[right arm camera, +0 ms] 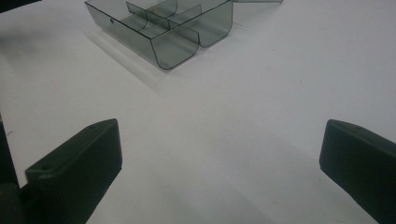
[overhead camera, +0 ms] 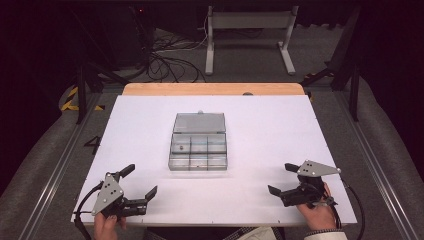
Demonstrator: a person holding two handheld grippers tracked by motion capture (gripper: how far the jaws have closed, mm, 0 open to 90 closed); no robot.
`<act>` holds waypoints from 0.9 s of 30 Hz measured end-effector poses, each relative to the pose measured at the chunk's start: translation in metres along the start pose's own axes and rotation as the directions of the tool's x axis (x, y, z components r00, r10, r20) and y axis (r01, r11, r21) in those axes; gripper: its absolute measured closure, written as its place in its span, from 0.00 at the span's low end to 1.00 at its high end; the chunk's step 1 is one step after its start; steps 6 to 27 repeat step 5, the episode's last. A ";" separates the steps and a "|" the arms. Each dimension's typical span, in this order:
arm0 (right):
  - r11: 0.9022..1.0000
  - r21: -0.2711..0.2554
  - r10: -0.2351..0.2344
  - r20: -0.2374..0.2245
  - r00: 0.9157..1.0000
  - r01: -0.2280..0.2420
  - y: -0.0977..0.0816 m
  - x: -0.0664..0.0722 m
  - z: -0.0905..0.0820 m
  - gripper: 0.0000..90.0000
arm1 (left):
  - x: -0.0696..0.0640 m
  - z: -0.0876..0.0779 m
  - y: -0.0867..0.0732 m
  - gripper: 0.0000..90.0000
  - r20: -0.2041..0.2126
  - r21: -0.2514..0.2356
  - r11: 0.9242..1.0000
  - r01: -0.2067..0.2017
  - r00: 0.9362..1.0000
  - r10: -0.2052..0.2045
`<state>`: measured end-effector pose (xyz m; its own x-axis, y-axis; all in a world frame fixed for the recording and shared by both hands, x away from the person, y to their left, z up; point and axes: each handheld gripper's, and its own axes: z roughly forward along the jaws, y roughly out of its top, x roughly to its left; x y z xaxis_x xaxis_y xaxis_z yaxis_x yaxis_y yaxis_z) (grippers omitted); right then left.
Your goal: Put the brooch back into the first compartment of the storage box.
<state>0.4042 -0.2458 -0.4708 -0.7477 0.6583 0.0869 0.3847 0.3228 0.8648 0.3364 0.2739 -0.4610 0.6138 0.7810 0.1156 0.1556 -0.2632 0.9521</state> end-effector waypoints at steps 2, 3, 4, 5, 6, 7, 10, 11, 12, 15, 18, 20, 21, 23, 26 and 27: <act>1.000 -0.010 -0.003 0.007 1.000 0.003 0.000 0.000 -0.001 0.00 | 0.001 0.000 0.000 0.06 0.013 0.006 1.000 0.006 1.000 -0.006; 1.000 -0.015 -0.010 0.014 1.000 0.010 0.001 0.001 -0.002 0.00 | 0.001 0.000 0.001 0.06 0.021 0.013 1.000 0.004 1.000 -0.004; 1.000 -0.019 -0.015 0.021 1.000 0.016 0.001 0.001 -0.002 0.00 | 0.001 0.000 0.001 0.05 0.024 0.020 1.000 0.009 1.000 -0.009; 1.000 -0.021 -0.022 0.028 0.999 0.022 0.001 0.001 -0.002 0.00 | 0.001 0.001 0.001 0.05 0.025 0.022 1.000 0.017 1.000 -0.017; 1.000 -0.021 -0.022 0.028 0.999 0.022 0.001 0.001 -0.002 0.00 | 0.001 0.001 0.001 0.05 0.025 0.022 1.000 0.017 1.000 -0.017; 1.000 -0.021 -0.022 0.028 0.999 0.022 0.001 0.001 -0.002 0.00 | 0.001 0.001 0.001 0.05 0.025 0.022 1.000 0.017 1.000 -0.017; 1.000 -0.021 -0.022 0.028 0.999 0.022 0.001 0.001 -0.002 0.00 | 0.001 0.001 0.001 0.05 0.025 0.022 1.000 0.017 1.000 -0.017; 1.000 -0.021 -0.022 0.028 0.999 0.022 0.001 0.001 -0.002 0.00 | 0.001 0.001 0.001 0.05 0.025 0.022 1.000 0.017 1.000 -0.017; 1.000 -0.021 -0.022 0.028 0.999 0.022 0.001 0.001 -0.002 0.00 | 0.001 0.001 0.001 0.05 0.025 0.022 1.000 0.017 1.000 -0.017; 1.000 -0.021 -0.022 0.028 0.999 0.022 0.001 0.001 -0.002 0.00 | 0.001 0.001 0.001 0.05 0.025 0.022 1.000 0.017 1.000 -0.017; 1.000 -0.021 -0.022 0.028 0.999 0.022 0.001 0.001 -0.002 0.00 | 0.001 0.001 0.001 0.05 0.025 0.022 1.000 0.017 1.000 -0.017; 1.000 -0.021 -0.022 0.028 0.999 0.022 0.001 0.001 -0.002 0.00 | 0.001 0.001 0.001 0.05 0.025 0.022 1.000 0.017 1.000 -0.017; 1.000 -0.021 -0.022 0.028 0.999 0.022 0.001 0.001 -0.002 0.00 | 0.001 0.001 0.001 0.05 0.025 0.022 1.000 0.017 1.000 -0.017; 1.000 -0.021 -0.022 0.028 0.999 0.022 0.001 0.001 -0.002 0.00 | 0.001 0.001 0.001 0.05 0.025 0.022 1.000 0.017 1.000 -0.017; 1.000 -0.021 -0.022 0.028 0.999 0.022 0.001 0.001 -0.002 0.00 | 0.001 0.001 0.001 0.05 0.025 0.022 1.000 0.017 1.000 -0.017; 1.000 -0.021 -0.022 0.028 0.999 0.022 0.001 0.001 -0.002 0.00 | 0.001 0.001 0.001 0.05 0.025 0.022 1.000 0.017 1.000 -0.017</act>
